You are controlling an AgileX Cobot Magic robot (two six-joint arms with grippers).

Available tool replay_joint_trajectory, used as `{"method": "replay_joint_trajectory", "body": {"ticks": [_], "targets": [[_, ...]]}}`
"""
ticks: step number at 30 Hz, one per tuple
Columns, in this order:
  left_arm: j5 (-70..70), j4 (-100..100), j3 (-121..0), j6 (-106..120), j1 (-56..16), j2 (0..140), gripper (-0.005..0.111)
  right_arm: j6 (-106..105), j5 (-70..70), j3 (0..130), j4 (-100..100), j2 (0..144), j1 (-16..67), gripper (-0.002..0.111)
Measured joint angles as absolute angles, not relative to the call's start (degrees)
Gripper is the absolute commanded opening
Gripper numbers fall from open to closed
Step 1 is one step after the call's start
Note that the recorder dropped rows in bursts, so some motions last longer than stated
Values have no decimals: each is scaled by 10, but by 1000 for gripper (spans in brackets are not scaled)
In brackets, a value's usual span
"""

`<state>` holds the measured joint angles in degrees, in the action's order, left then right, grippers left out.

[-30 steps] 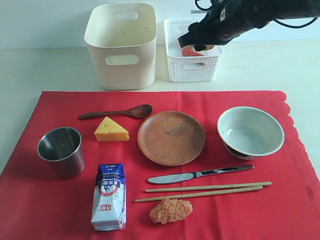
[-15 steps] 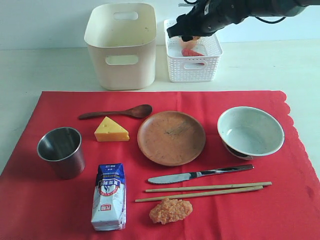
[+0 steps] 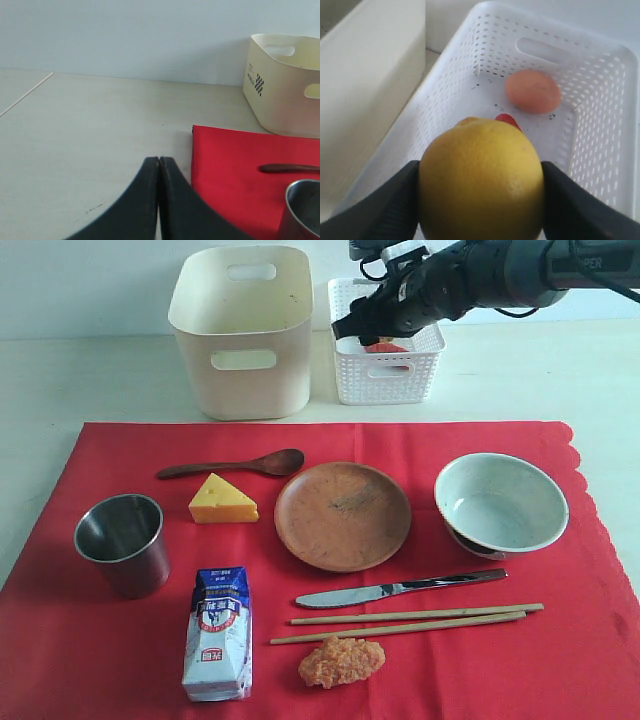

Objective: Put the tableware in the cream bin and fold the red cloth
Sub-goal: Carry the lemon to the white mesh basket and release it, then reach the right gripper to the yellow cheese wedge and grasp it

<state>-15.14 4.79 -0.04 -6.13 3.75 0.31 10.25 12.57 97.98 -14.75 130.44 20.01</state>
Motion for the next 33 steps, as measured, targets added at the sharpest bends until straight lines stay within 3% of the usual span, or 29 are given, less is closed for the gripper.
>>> {"method": "replay_joint_trajectory", "body": {"ticks": [5,11,18,26,29,33], "targets": [[-151,48,0,-61,37,3,3,103,121,980,-143,1305,194,45],[-151,48,0,-61,37,3,3,127,120,980,-136,1305,194,71],[-151,48,0,-61,37,3,3,168,121,982,-135,1290,194,71],[-151,48,0,-61,37,3,3,167,213,982,-135,1228,194,69],[-151,48,0,-61,37,3,3,154,252,982,-135,1206,194,62],[-151,48,0,-61,37,3,3,139,299,982,-128,1184,194,42]]}}
